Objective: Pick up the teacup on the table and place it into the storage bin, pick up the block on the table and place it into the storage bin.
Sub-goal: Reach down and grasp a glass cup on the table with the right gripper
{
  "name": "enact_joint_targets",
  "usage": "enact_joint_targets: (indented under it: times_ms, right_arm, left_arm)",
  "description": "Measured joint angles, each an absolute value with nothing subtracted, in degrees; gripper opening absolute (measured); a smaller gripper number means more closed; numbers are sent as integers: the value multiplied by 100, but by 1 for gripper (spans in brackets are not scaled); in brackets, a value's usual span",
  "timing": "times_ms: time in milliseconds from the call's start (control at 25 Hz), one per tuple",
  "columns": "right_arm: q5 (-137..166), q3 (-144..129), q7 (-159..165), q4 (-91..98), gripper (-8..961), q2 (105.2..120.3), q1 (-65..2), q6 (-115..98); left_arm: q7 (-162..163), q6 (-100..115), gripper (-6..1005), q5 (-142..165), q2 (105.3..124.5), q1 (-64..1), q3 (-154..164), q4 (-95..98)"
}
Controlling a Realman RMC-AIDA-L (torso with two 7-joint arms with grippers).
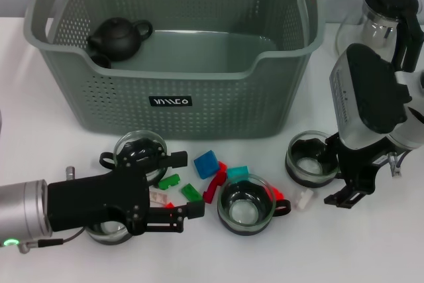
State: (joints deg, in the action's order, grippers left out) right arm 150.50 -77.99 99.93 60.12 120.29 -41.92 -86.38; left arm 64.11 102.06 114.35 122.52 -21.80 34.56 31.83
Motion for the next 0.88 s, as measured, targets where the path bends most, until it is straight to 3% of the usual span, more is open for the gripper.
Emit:
enact_joint_targets:
  times_ms: [480, 880]
  right_arm:
    - [15171, -8160, 10181, 5989, 774, 12051, -4212, -8444]
    - [15113, -8234, 10339, 5997, 572, 12054, -4217, -8514]
  left_arm:
    - [6387, 10168, 947, 11434, 12252, -2179, 3383, 3094]
    - [6382, 10160, 947, 11450, 12252, -2179, 3384, 3093]
